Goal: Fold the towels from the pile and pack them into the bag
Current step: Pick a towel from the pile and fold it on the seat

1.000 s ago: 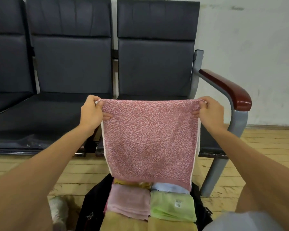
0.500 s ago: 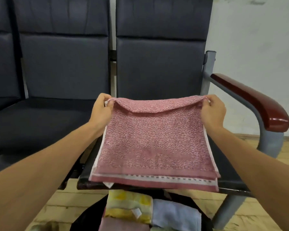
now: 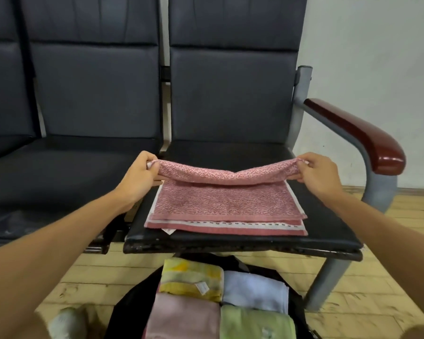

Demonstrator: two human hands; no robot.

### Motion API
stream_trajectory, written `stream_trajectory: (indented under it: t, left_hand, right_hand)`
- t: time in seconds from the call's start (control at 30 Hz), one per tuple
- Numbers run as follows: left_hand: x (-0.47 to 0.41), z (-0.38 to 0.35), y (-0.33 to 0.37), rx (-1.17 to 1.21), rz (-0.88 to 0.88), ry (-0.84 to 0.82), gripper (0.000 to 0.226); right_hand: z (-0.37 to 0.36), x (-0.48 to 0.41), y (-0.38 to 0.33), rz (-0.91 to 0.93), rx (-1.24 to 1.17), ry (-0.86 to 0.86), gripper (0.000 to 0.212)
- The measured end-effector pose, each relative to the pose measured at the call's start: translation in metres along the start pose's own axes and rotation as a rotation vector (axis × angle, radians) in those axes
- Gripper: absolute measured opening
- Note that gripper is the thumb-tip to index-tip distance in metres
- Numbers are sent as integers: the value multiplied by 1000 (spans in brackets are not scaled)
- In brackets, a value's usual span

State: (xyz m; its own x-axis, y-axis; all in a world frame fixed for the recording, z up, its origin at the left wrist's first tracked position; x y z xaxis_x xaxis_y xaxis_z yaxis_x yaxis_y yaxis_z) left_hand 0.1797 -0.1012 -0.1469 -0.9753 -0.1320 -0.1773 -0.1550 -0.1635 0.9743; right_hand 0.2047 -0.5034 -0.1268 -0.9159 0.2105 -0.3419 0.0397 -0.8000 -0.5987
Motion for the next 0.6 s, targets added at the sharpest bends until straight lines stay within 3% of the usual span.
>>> stream_trajectory:
  t: [0.2, 0.37, 0.43, 0.6]
  left_hand:
    - [37, 13, 4, -100, 45, -109, 13]
    - [58, 13, -29, -408, 188, -341, 7]
    - [56, 11, -26, -405, 167, -323, 8]
    - [47, 6, -26, -532, 88, -255, 9]
  right_hand:
    - [30, 48, -12, 145, 169, -82, 12]
    - [1, 79, 7, 292, 516, -471, 19]
    - [-4, 83, 11, 285, 533, -549, 22]
    - [-10, 76, 11, 158, 437, -514, 28]
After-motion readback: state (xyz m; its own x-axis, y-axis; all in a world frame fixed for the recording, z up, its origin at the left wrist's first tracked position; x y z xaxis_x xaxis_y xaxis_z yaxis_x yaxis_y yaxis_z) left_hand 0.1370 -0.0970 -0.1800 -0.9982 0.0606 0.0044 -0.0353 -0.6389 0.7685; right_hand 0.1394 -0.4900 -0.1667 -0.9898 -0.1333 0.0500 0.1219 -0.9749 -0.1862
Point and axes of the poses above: each hand's wrist, its own x-axis away from the middle knuckle, its own z-axis out of the back of the hand, y = z × x, the point moved 7 cm from there along -x, towards the middle knuckle, and after that the axes turned 11 degrees about x, right-handed, at the moved point
